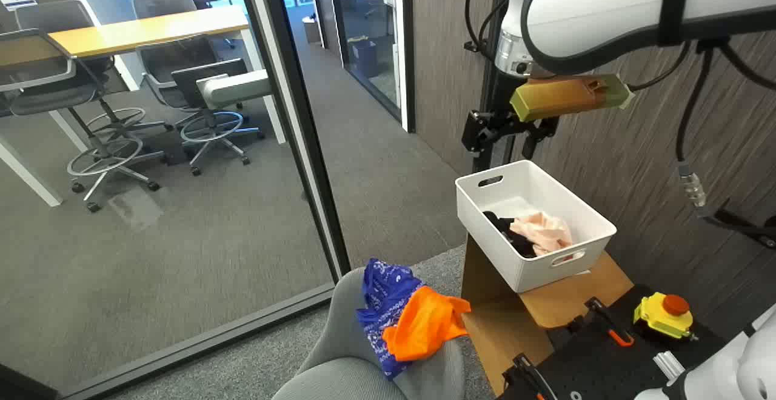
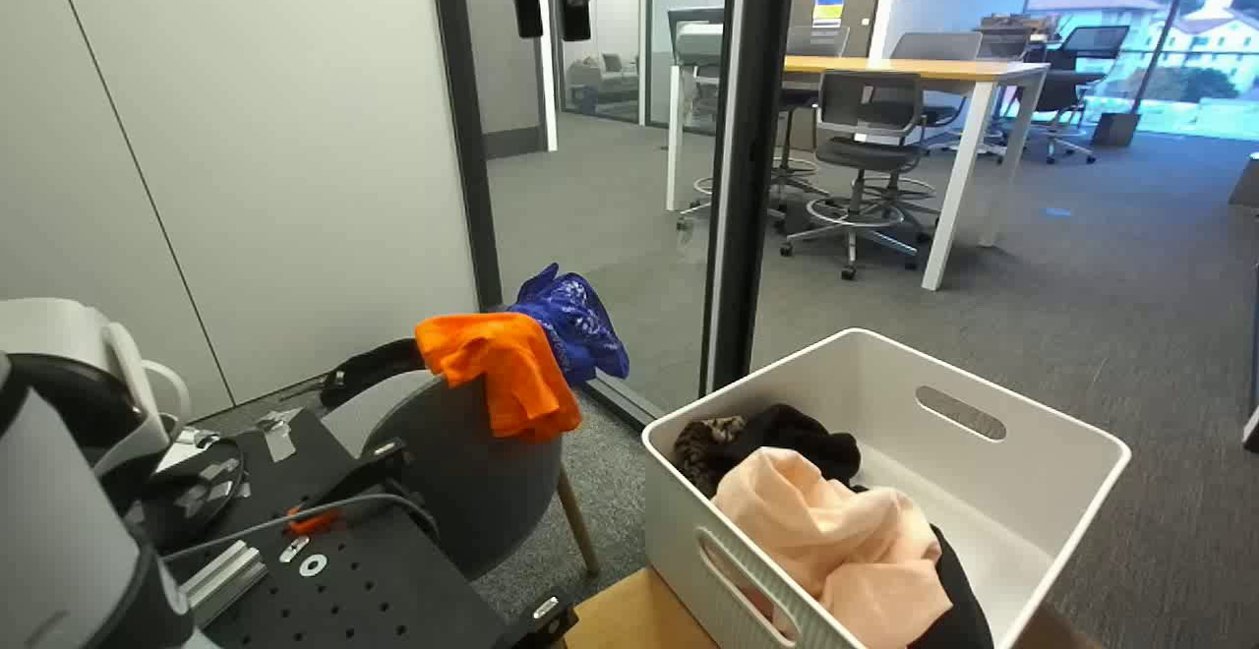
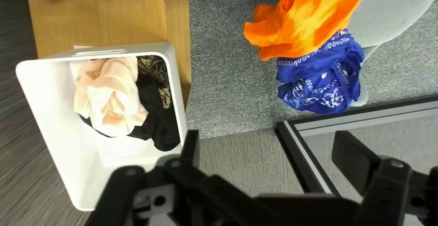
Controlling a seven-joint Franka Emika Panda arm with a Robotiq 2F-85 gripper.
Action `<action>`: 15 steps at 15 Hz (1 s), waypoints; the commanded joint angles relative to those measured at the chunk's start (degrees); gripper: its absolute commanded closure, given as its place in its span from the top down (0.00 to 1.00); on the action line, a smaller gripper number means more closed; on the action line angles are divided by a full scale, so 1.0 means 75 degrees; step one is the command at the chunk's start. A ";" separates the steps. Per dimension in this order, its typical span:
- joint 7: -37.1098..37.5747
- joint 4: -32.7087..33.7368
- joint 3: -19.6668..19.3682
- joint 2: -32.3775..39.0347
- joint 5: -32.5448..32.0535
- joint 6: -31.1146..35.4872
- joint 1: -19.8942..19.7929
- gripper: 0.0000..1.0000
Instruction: Pick up the blue cloth from the headrest of the chair and put it in the box
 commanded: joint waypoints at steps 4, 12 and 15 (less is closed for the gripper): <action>0.0001 0.0152 -0.0004 -0.0017 -0.0004 -0.0020 0.0003 1.00; -0.0317 0.0075 0.0077 0.0243 0.0039 0.0444 0.0232 1.00; -0.0751 0.0111 0.0178 0.0566 0.0000 0.0843 0.0499 1.00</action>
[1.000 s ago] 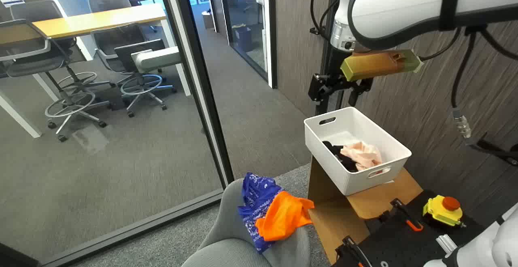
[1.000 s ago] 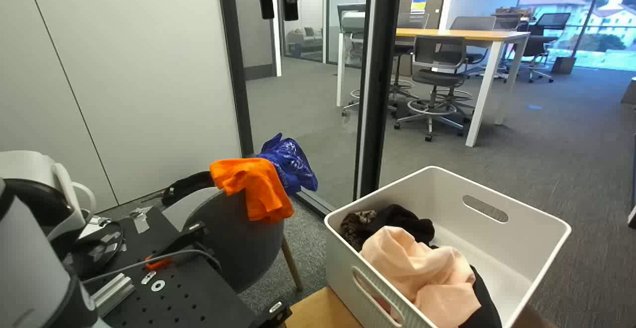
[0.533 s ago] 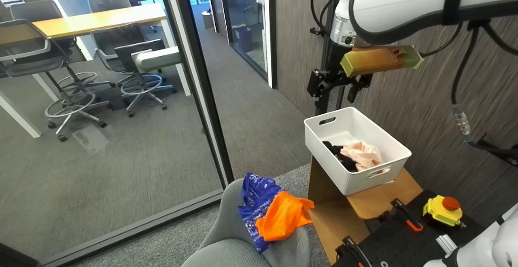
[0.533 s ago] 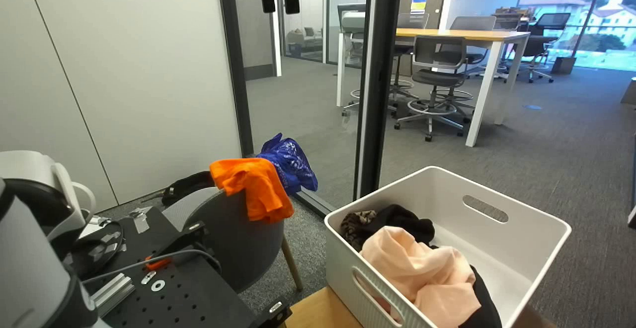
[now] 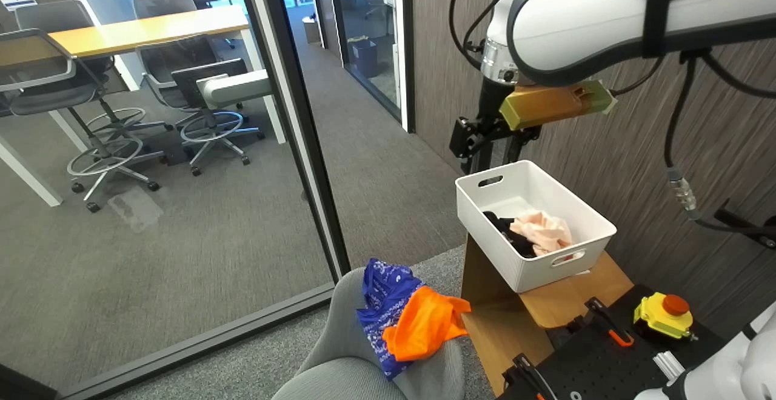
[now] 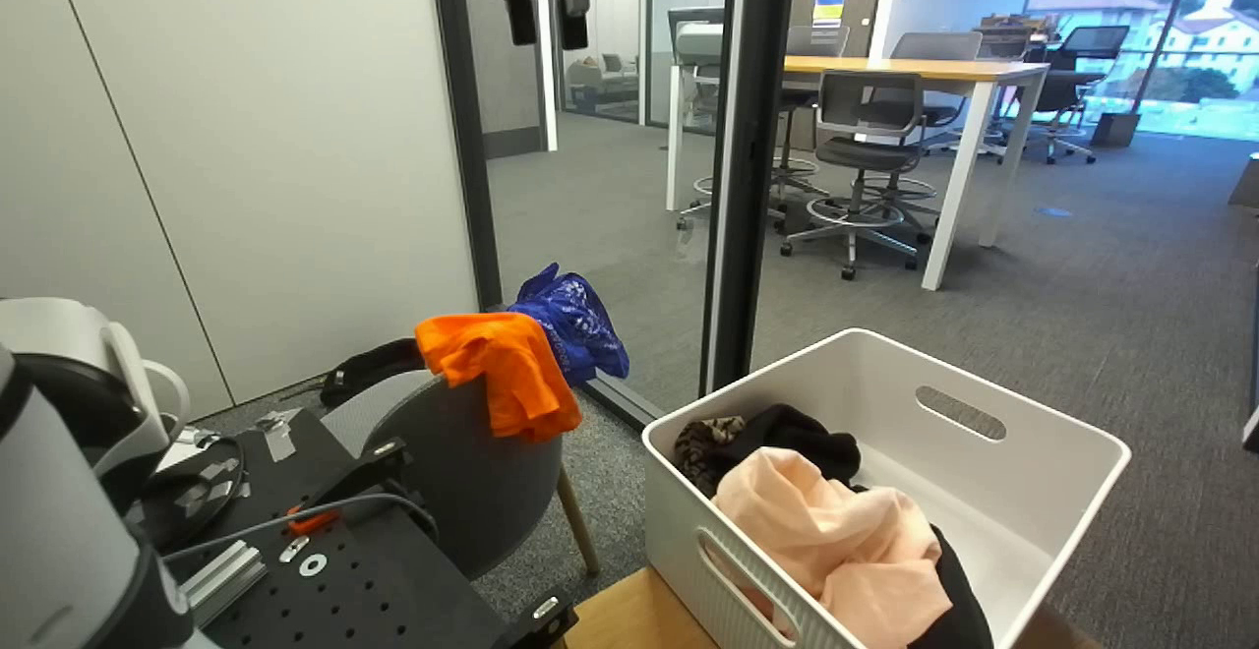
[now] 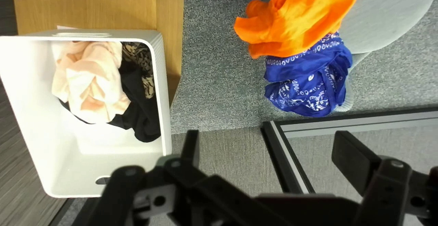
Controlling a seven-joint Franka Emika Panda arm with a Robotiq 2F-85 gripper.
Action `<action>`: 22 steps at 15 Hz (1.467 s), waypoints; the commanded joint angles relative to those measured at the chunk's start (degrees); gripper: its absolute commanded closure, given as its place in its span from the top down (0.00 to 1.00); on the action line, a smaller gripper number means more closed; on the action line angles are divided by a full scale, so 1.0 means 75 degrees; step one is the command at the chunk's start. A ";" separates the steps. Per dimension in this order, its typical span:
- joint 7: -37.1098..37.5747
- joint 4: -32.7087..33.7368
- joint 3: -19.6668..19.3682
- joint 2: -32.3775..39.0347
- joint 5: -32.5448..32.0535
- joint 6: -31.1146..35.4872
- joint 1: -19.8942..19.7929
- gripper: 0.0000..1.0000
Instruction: Pick up the blue cloth from the headrest of the chair and put it in the box
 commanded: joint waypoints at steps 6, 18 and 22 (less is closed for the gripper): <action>-0.1421 0.0210 0.0521 0.1442 -0.0160 0.1533 0.0910 1.00; -0.3203 0.1116 0.1461 0.4813 -0.1579 0.3093 0.2192 1.00; -0.3897 0.1733 0.1446 0.6061 -0.2476 0.3184 0.2543 1.00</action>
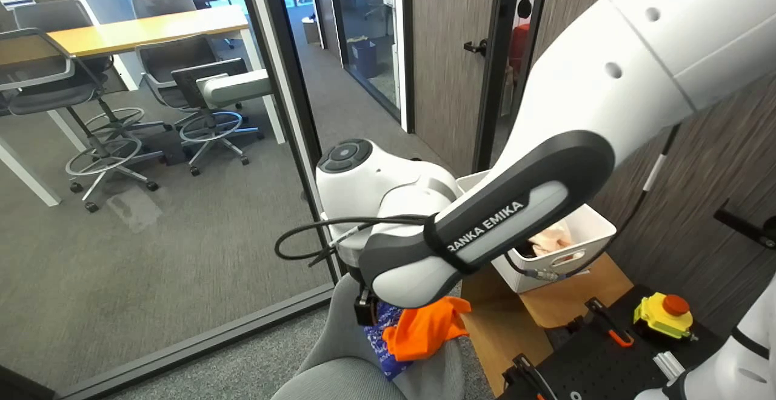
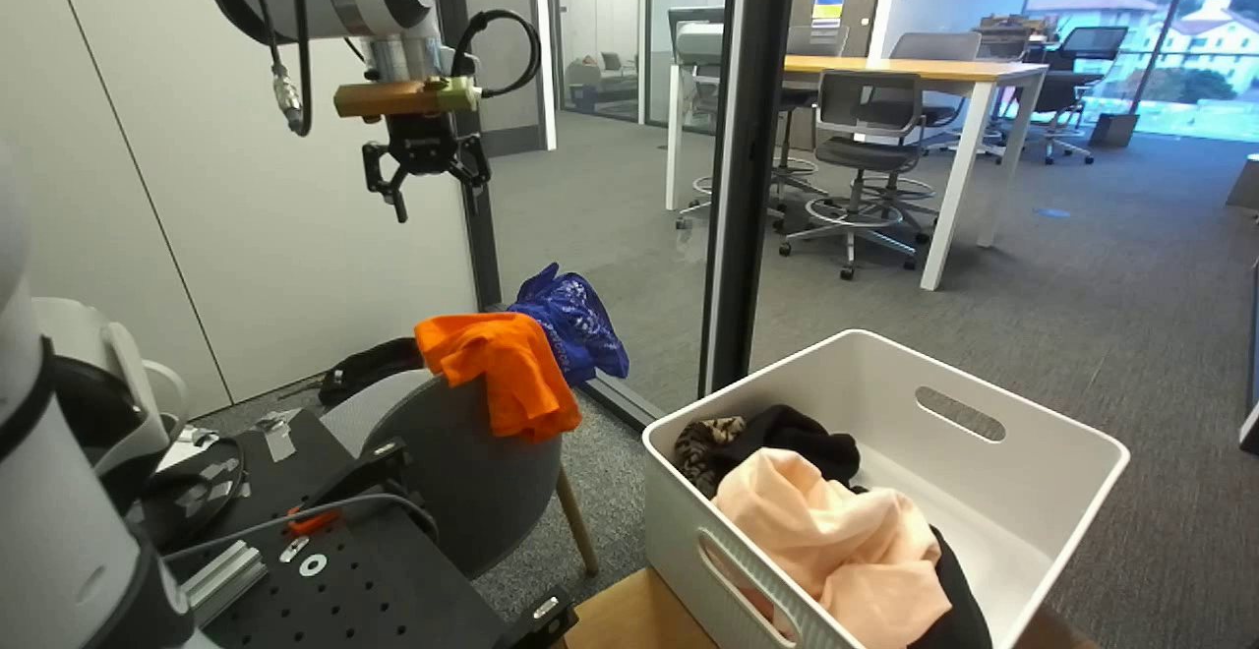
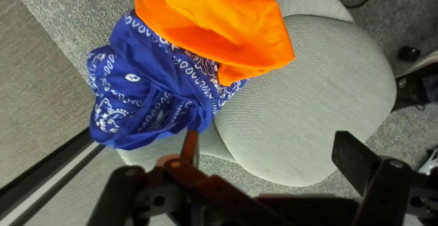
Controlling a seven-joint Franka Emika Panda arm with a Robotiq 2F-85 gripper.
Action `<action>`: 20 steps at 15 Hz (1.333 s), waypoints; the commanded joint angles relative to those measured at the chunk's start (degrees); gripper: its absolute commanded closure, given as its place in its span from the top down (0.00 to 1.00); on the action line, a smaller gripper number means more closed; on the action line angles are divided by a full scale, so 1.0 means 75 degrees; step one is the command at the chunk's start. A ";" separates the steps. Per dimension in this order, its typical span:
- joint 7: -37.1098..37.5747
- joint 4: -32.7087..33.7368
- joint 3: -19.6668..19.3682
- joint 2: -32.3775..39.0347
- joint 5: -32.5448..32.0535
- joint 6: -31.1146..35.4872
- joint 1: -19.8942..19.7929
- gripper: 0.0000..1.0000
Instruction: Pick up the blue cloth from the headrest of the chair and put it in the box
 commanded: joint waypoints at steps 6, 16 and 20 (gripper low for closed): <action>-0.1926 0.1368 -0.0137 0.2445 -0.1782 -0.0060 0.0536 1.00; -0.3136 0.2238 -0.0714 0.3658 -0.3055 -0.0087 0.0613 1.00; -0.3148 0.2167 -0.0891 0.3714 -0.3458 -0.0032 0.0532 1.00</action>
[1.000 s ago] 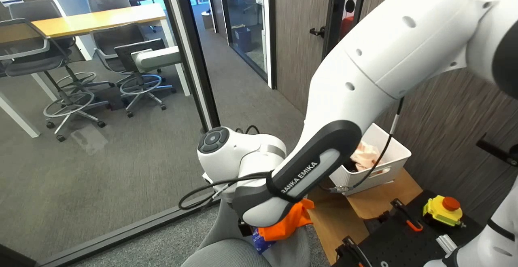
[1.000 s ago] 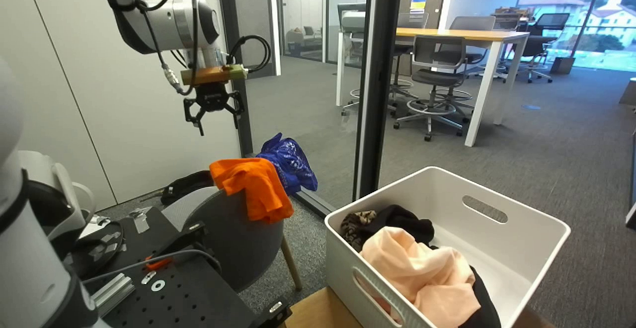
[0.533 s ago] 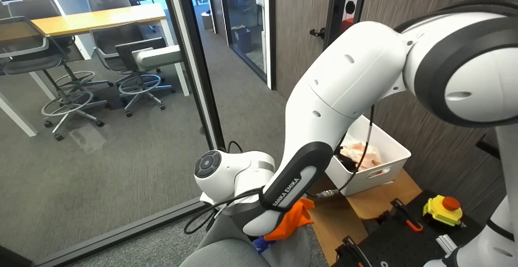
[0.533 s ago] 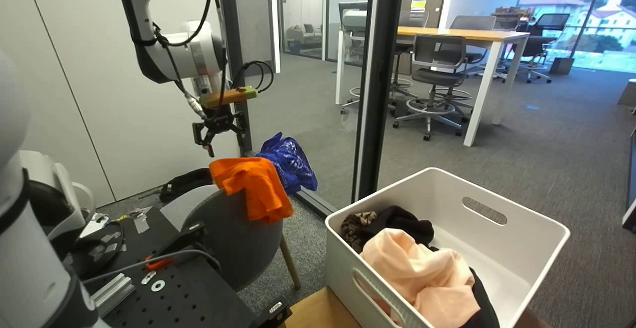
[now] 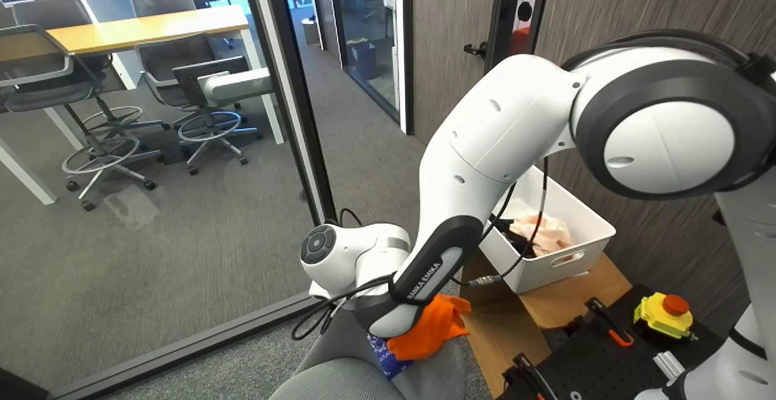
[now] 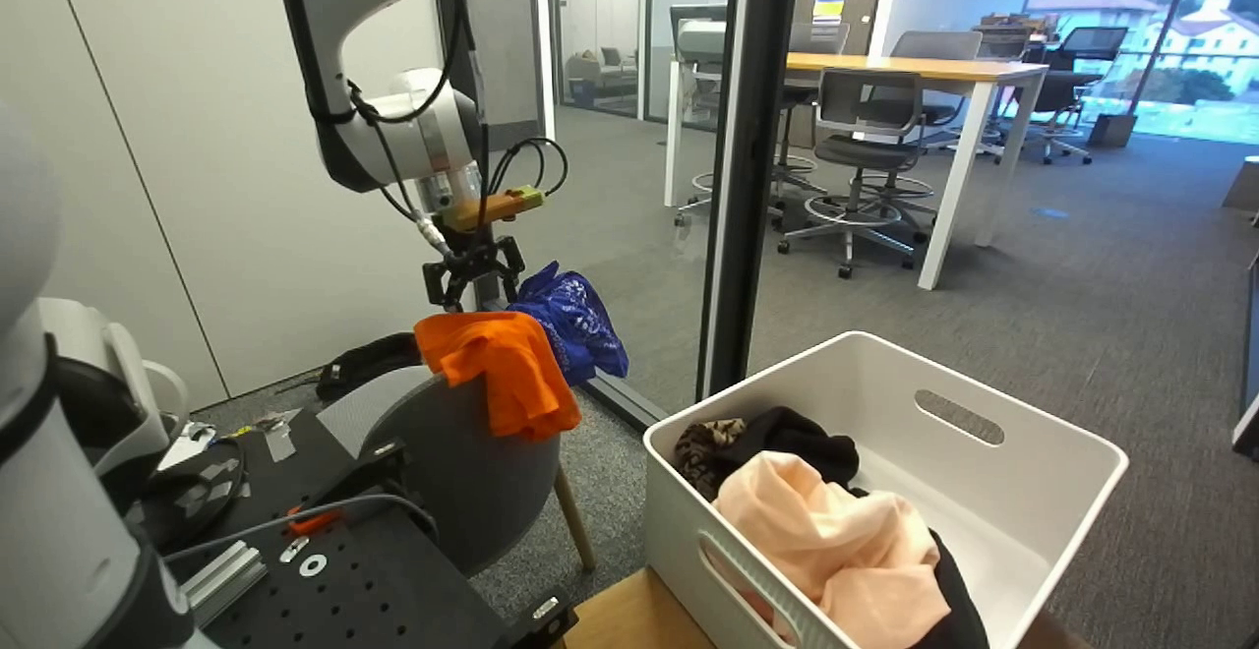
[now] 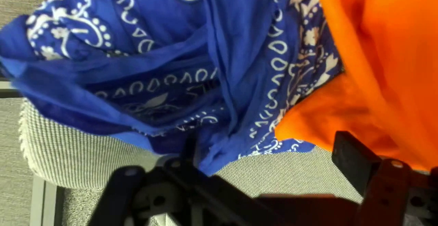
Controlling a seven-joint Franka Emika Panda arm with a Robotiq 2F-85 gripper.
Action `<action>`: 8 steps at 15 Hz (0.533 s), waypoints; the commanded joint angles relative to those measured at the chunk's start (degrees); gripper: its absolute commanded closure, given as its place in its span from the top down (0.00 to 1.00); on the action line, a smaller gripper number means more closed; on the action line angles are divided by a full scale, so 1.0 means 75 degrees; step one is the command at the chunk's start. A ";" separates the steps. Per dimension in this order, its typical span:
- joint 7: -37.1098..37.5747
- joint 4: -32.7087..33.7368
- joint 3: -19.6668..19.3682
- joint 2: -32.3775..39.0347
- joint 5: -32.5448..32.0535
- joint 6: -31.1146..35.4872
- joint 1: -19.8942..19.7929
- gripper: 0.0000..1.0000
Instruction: Pick up the blue cloth from the headrest of the chair and put it in the box
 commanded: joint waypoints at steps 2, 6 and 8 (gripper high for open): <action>-0.0084 0.0090 -0.0193 0.0111 -0.0541 -0.0036 -0.0021 1.00; -0.0012 -0.0044 -0.0252 0.0123 -0.0984 -0.0031 -0.0019 1.00; 0.0013 -0.0086 -0.0269 0.0149 -0.1244 -0.0037 -0.0003 1.00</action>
